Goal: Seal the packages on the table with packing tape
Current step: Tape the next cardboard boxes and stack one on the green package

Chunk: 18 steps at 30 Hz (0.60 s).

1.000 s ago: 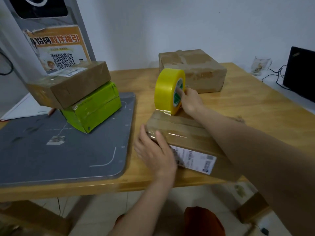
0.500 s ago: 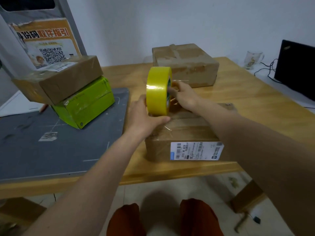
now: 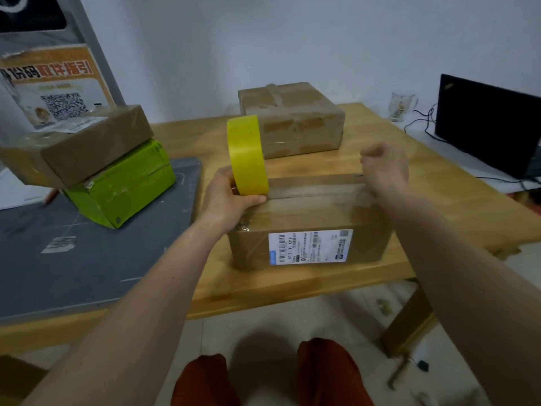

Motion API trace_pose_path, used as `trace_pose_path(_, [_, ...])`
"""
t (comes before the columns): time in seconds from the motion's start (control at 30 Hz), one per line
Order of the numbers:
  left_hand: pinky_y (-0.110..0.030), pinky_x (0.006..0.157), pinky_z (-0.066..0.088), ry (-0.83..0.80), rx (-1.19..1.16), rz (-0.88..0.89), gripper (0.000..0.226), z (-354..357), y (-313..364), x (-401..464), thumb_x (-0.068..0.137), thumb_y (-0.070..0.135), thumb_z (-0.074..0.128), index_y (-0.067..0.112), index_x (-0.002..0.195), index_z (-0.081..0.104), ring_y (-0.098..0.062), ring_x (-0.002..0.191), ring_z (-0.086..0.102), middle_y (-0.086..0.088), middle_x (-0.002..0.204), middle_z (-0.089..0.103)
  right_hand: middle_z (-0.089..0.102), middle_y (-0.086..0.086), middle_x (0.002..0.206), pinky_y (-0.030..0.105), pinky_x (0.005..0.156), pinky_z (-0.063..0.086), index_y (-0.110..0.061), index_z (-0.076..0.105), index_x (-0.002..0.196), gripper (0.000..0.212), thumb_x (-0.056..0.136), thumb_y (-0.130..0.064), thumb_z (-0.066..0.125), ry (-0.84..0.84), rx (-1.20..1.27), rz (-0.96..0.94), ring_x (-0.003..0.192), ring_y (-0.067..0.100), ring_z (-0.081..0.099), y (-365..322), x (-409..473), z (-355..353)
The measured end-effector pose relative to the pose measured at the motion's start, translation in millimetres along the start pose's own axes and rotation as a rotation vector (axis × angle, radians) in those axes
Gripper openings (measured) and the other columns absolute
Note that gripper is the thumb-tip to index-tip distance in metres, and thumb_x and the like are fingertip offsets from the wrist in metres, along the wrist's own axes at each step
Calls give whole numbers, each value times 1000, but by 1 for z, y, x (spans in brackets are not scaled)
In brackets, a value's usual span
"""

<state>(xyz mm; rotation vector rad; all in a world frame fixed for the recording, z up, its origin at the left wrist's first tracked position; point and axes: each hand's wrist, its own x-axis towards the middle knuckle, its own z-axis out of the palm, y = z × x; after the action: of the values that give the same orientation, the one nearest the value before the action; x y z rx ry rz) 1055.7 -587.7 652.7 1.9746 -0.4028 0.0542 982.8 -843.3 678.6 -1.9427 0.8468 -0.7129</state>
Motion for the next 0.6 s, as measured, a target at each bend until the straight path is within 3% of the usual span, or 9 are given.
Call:
trace_pose_path(0.1, [-1, 66, 38, 47, 37, 68, 73, 6, -2, 0, 69, 14, 87, 14, 132, 51, 0, 91, 54, 7, 114, 56, 66, 18, 105, 37, 78, 56, 2, 67, 98, 21, 96, 0, 47, -33, 22, 236, 92, 35, 61, 30, 6, -16])
trace_pose_path(0.17, [1, 73, 37, 56, 87, 162, 65, 11, -3, -3, 71, 13, 85, 16, 129, 56, 4, 100, 49, 3, 129, 52, 59, 16, 83, 28, 61, 50, 6, 59, 79, 24, 97, 1, 44, -134, 12, 344, 72, 35, 52, 51, 3, -15])
trace_pose_path(0.23, [6, 75, 34, 51, 106, 246, 56, 13, -5, -6, 73, 10, 84, 25, 121, 60, 20, 95, 44, 0, 139, 47, 55, 14, 80, 34, 59, 38, 3, 59, 78, 22, 95, 3, 45, -144, -27, 370, 68, 28, 44, 70, 2, -11])
trace_pose_path(0.3, [7, 76, 34, 50, 109, 276, 54, 15, -7, -8, 74, 10, 83, 33, 116, 58, 29, 96, 42, 1, 141, 45, 57, 15, 80, 38, 63, 38, 4, 63, 82, 19, 94, 1, 48, -123, -89, 330, 71, 29, 50, 80, 3, -7])
trace_pose_path(0.4, [-8, 87, 44, 74, 103, 234, 54, 15, -8, -7, 73, 16, 84, 23, 122, 62, 3, 112, 50, 1, 139, 47, 49, 12, 65, 34, 51, 32, -1, 52, 65, 29, 94, -5, 50, -132, -270, 254, 56, 27, 41, 83, 7, -4])
trace_pose_path(0.47, [-23, 91, 48, 88, 86, 170, 59, 15, -7, -6, 72, 18, 85, 20, 125, 59, -14, 116, 54, -2, 136, 51, 53, 14, 71, 34, 52, 33, -4, 50, 65, 30, 94, -7, 50, -156, -356, 211, 59, 28, 44, 86, 10, -2])
trace_pose_path(0.6, [-10, 72, 44, 94, 52, 83, 57, 14, -1, -2, 73, 19, 85, 25, 121, 54, -8, 101, 56, -4, 131, 56, 50, 12, 68, 34, 54, 34, -5, 47, 64, 33, 97, -8, 49, -173, -397, 188, 58, 27, 43, 87, 18, 1])
